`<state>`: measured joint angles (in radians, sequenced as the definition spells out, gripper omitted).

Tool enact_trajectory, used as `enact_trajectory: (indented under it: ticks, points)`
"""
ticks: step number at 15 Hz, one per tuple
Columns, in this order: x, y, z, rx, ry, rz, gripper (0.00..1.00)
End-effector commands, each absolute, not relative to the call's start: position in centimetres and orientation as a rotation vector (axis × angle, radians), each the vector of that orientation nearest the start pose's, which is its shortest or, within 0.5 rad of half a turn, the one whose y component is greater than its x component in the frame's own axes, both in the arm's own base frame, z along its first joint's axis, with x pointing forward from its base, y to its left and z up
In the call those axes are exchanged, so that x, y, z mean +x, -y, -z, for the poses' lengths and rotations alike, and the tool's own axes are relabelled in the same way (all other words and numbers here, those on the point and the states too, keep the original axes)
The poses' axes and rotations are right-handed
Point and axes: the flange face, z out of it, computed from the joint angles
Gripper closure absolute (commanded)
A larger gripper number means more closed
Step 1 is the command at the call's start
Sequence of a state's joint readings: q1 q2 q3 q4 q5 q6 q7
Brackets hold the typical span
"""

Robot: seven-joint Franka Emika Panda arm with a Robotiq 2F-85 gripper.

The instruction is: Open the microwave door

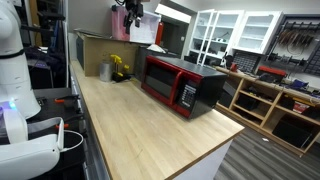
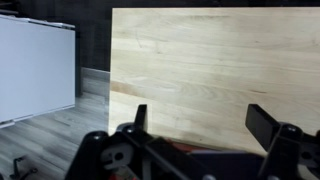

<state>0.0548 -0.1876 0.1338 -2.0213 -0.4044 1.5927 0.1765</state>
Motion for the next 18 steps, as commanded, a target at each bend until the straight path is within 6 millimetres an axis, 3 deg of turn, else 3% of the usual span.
enact_trajectory:
  ticks: [1,3,7,10,16,18]
  points:
    - [48.0,-4.1,-51.7,-3.604,0.095,-0.321,0.0]
    - [48.6,-3.0,-51.2,-3.606,0.065,-0.345,0.0]
    - [48.7,-3.4,-51.5,-3.608,0.074,-0.331,0.0]
    - [49.1,-3.0,-48.6,-3.607,0.084,-0.365,0.0]
    - [50.5,2.0,-41.9,-3.598,0.114,-0.257,0.0]
    - [50.9,3.3,-40.4,-3.593,0.196,-0.144,0.0]
